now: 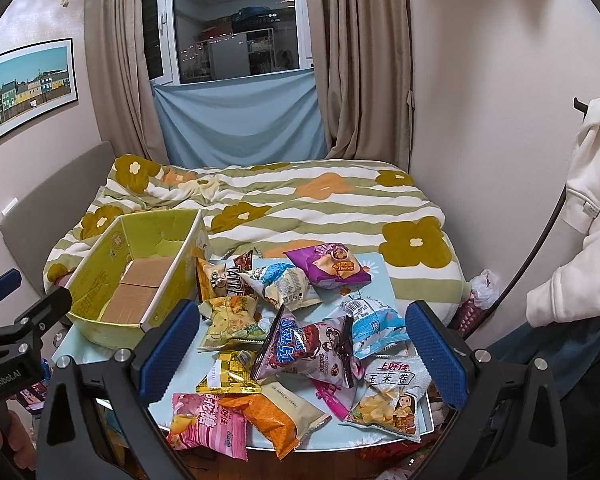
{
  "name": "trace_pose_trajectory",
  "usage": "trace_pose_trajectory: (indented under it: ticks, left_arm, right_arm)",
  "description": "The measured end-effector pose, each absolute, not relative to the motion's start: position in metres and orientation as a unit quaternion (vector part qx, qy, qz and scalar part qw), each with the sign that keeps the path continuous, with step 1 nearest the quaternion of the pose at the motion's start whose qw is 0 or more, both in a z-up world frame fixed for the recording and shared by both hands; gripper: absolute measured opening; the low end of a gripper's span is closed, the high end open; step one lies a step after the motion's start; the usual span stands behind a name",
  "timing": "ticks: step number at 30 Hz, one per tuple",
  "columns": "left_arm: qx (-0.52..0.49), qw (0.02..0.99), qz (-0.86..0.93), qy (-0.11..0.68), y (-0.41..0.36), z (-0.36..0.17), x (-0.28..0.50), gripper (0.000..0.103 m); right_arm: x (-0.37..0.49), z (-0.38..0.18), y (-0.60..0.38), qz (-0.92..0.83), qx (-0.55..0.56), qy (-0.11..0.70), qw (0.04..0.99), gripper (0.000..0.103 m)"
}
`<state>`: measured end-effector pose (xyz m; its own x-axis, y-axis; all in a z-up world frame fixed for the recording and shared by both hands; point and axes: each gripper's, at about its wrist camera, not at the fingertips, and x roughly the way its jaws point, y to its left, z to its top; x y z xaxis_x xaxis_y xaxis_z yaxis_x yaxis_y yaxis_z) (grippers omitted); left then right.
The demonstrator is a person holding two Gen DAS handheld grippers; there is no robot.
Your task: Organize snacks
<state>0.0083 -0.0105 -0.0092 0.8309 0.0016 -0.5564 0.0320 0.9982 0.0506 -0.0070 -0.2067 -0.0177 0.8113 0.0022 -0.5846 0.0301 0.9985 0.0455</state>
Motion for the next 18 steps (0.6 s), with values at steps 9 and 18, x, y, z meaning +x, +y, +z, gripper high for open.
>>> trace_pose_trajectory:
  ticks: [9,18]
  left_arm:
    - [0.029,0.956,-0.008,0.291,-0.0116,-0.009,0.0091,0.103]
    - [0.029,0.955,-0.009,0.295,-0.0116,-0.009,0.0091,0.103]
  right_arm:
    - [-0.0068,-0.0173,-0.2066,-0.006,0.027,0.306,0.951,0.103]
    - [-0.0068,-0.0172,-0.2057,-0.005,0.027,0.307,0.951,0.103]
